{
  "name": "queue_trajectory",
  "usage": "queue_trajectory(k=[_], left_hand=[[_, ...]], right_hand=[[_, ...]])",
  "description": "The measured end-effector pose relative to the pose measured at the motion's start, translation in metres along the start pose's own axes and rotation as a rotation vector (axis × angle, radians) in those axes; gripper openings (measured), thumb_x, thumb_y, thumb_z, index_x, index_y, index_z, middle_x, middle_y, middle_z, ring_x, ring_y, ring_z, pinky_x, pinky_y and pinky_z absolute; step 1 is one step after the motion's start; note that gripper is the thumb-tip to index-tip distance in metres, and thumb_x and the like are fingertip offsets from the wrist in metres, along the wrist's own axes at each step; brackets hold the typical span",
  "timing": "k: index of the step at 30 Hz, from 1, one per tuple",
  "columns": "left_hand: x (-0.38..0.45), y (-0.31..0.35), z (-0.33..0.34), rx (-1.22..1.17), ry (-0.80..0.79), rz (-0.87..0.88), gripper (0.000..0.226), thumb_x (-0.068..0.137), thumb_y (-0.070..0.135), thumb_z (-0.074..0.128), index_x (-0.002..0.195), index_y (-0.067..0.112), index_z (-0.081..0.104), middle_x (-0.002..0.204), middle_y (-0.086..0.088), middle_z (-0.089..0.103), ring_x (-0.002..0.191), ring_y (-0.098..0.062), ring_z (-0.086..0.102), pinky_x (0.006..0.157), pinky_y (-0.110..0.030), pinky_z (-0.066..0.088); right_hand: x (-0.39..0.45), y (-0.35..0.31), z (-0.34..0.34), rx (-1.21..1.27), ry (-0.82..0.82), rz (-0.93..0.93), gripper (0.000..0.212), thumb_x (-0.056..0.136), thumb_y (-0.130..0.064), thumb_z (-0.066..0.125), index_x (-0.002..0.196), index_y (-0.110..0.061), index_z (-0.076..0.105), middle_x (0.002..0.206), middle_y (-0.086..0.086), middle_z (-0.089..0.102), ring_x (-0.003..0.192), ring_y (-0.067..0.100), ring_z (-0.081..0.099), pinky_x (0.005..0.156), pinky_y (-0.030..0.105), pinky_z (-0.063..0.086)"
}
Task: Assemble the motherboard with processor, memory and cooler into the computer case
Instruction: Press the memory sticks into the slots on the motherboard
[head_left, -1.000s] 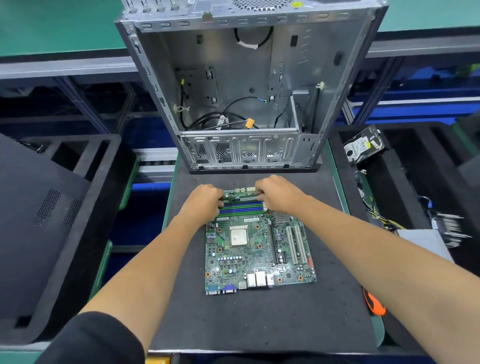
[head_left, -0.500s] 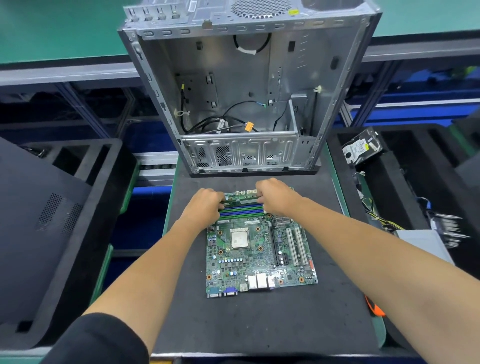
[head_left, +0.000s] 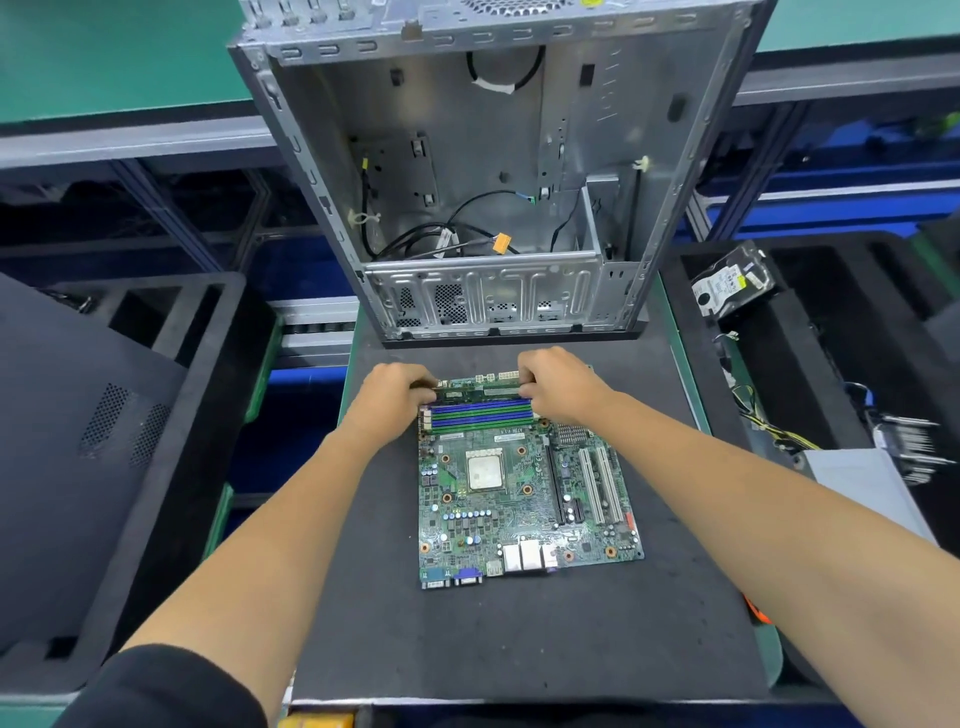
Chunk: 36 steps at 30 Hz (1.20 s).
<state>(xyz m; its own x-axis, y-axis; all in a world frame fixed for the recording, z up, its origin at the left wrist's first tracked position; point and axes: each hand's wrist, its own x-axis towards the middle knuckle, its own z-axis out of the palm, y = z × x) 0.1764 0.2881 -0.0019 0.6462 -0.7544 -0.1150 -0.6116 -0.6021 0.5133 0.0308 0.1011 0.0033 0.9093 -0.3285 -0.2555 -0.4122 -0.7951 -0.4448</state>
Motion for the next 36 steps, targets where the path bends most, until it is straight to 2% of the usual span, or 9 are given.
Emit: queue_trajectory(k=[4, 10, 14, 18, 23, 27, 31, 36], left_hand=[[-0.005, -0.009, -0.008, 0.038, -0.062, -0.005, 0.018, 0.087, 0.007, 0.065, 0.103, 0.007, 0.072, 0.102, -0.008, 0.071, 0.096, -0.022, 0.062, 0.082, -0.022, 0.04], [-0.009, -0.007, 0.0, 0.023, -0.027, -0.002, 0.014, 0.086, 0.007, 0.066, 0.098, 0.004, 0.073, 0.098, -0.009, 0.072, 0.095, -0.024, 0.063, 0.078, -0.021, 0.039], [-0.009, -0.008, -0.001, 0.015, -0.039, -0.006, 0.019, 0.085, 0.014, 0.069, 0.104, 0.01, 0.071, 0.099, -0.007, 0.07, 0.093, -0.022, 0.061, 0.079, -0.025, 0.042], [-0.009, -0.004, -0.001, 0.065, -0.03, 0.042, 0.015, 0.087, 0.017, 0.067, 0.098, 0.011, 0.074, 0.093, -0.006, 0.073, 0.089, -0.024, 0.064, 0.079, -0.032, 0.049], [-0.009, 0.001, -0.001, 0.205, -0.087, 0.113, 0.017, 0.09, 0.017, 0.062, 0.097, 0.009, 0.075, 0.096, -0.007, 0.073, 0.093, -0.026, 0.065, 0.083, -0.035, 0.051], [-0.006, 0.005, -0.004, 0.255, -0.137, 0.138, 0.022, 0.089, 0.018, 0.058, 0.081, 0.006, 0.074, 0.078, -0.008, 0.071, 0.078, -0.026, 0.064, 0.071, -0.036, 0.052], [-0.006, 0.011, -0.004, 0.206, -0.107, 0.163, 0.016, 0.089, 0.028, 0.064, 0.09, 0.017, 0.075, 0.079, 0.001, 0.073, 0.075, -0.015, 0.065, 0.07, -0.031, 0.052], [-0.003, 0.02, 0.004, 0.269, -0.1, 0.15, 0.013, 0.09, 0.019, 0.063, 0.088, 0.012, 0.074, 0.084, -0.001, 0.072, 0.083, -0.02, 0.063, 0.074, -0.035, 0.051]], right_hand=[[0.0, 0.0, -0.001, 0.015, -0.005, 0.015, 0.018, 0.092, -0.001, 0.057, 0.079, -0.012, 0.052, 0.083, 0.005, 0.06, 0.079, 0.019, 0.053, 0.063, 0.03, 0.04], [-0.001, -0.001, -0.001, -0.013, -0.018, 0.019, 0.015, 0.092, -0.001, 0.055, 0.083, -0.012, 0.053, 0.083, 0.004, 0.059, 0.083, 0.022, 0.054, 0.067, 0.032, 0.041], [-0.003, -0.005, -0.001, -0.066, -0.015, 0.023, 0.013, 0.092, 0.0, 0.054, 0.086, -0.011, 0.052, 0.091, 0.009, 0.064, 0.085, 0.024, 0.056, 0.067, 0.034, 0.044], [-0.004, -0.009, -0.001, -0.143, -0.027, 0.019, 0.011, 0.089, 0.003, 0.054, 0.092, -0.008, 0.055, 0.095, 0.011, 0.065, 0.09, 0.026, 0.061, 0.072, 0.039, 0.051], [-0.005, -0.013, 0.001, -0.255, -0.038, -0.026, 0.008, 0.089, 0.002, 0.054, 0.09, -0.005, 0.053, 0.098, 0.012, 0.061, 0.091, 0.029, 0.059, 0.07, 0.038, 0.047], [-0.005, -0.014, 0.0, -0.237, -0.021, -0.018, 0.006, 0.088, 0.0, 0.056, 0.089, 0.0, 0.062, 0.099, 0.013, 0.059, 0.09, 0.03, 0.061, 0.079, 0.043, 0.053], [-0.004, -0.015, -0.007, -0.243, -0.064, 0.003, 0.01, 0.085, 0.002, 0.055, 0.086, -0.001, 0.065, 0.098, 0.013, 0.064, 0.091, 0.031, 0.063, 0.07, 0.037, 0.053], [0.0, -0.02, -0.007, -0.254, -0.097, -0.103, 0.017, 0.09, -0.014, 0.06, 0.106, -0.011, 0.065, 0.106, 0.006, 0.065, 0.097, 0.027, 0.061, 0.079, 0.039, 0.054]])
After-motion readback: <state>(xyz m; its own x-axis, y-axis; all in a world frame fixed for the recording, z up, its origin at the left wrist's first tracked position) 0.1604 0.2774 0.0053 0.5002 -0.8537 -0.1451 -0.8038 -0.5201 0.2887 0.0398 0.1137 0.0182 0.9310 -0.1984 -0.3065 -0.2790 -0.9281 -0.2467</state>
